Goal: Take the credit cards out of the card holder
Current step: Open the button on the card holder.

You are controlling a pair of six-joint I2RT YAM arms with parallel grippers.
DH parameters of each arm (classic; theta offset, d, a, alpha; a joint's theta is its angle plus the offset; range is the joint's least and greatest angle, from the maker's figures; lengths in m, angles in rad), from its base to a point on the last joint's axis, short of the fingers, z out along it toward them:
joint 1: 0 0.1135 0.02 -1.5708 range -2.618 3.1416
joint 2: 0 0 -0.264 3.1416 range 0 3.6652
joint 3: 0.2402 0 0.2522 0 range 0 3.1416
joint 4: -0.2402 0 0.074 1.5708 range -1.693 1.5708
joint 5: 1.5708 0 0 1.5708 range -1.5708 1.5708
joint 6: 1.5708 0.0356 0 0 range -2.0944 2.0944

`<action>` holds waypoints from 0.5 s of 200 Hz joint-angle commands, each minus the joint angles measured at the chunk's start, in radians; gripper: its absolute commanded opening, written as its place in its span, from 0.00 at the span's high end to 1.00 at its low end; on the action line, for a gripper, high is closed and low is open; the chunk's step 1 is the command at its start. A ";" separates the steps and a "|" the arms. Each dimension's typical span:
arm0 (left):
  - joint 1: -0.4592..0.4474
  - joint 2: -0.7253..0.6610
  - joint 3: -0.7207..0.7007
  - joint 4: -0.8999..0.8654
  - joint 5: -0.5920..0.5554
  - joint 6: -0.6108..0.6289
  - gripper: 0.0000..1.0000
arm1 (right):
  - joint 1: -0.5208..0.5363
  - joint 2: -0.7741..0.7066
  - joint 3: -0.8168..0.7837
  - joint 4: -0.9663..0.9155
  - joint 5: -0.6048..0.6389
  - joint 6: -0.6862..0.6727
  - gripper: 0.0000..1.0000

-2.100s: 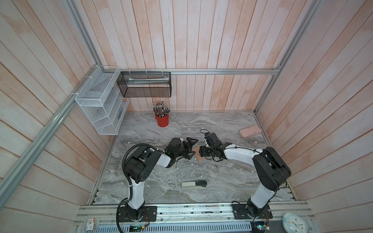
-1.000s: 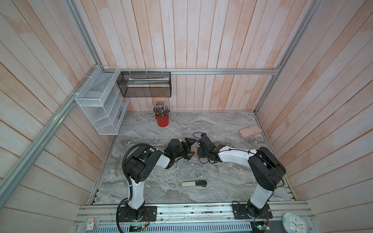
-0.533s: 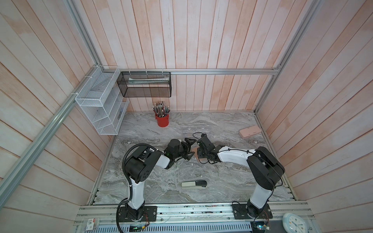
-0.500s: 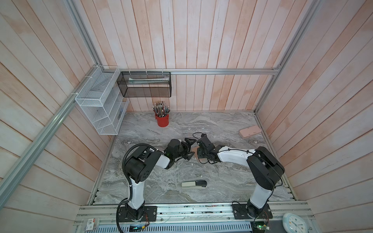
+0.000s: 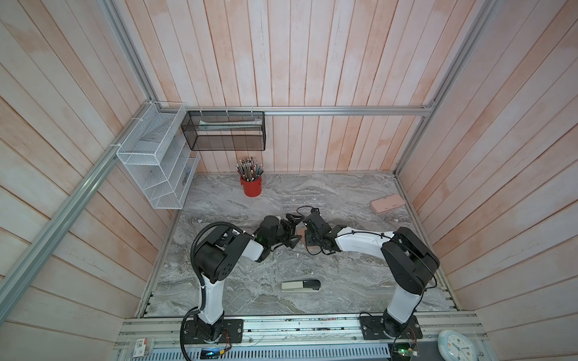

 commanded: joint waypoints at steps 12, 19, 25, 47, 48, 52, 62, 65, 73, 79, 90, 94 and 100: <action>0.011 0.062 -0.008 -0.092 -0.040 -0.007 0.00 | 0.029 0.051 0.045 -0.061 0.064 0.013 0.63; 0.011 0.064 -0.006 -0.091 -0.038 -0.007 0.00 | 0.030 0.060 0.054 -0.073 0.076 0.017 0.64; 0.011 0.066 -0.006 -0.091 -0.039 -0.009 0.00 | 0.034 0.066 0.063 -0.082 0.090 0.019 0.64; 0.011 0.067 -0.006 -0.092 -0.039 -0.010 0.00 | 0.039 0.084 0.082 -0.104 0.117 0.022 0.65; 0.011 0.067 -0.006 -0.092 -0.039 -0.010 0.00 | 0.039 0.084 0.083 -0.105 0.118 0.023 0.65; 0.011 0.067 -0.007 -0.093 -0.040 -0.010 0.00 | 0.041 0.087 0.085 -0.107 0.123 0.024 0.66; 0.011 0.068 -0.008 -0.092 -0.040 -0.010 0.00 | 0.042 0.089 0.089 -0.116 0.131 0.025 0.66; 0.011 0.068 -0.007 -0.091 -0.040 -0.011 0.00 | 0.042 0.089 0.089 -0.118 0.132 0.025 0.66; 0.011 0.068 -0.008 -0.090 -0.041 -0.012 0.00 | 0.042 0.089 0.087 -0.117 0.135 0.025 0.68; 0.011 0.069 -0.009 -0.090 -0.041 -0.013 0.00 | 0.044 0.089 0.087 -0.119 0.139 0.027 0.68; 0.011 0.071 -0.011 -0.087 -0.042 -0.018 0.00 | 0.046 0.089 0.086 -0.123 0.148 0.030 0.69; 0.011 0.073 -0.012 -0.083 -0.043 -0.019 0.00 | 0.046 0.089 0.085 -0.124 0.151 0.031 0.70; 0.011 0.074 -0.014 -0.081 -0.043 -0.022 0.00 | 0.047 0.089 0.085 -0.125 0.154 0.032 0.70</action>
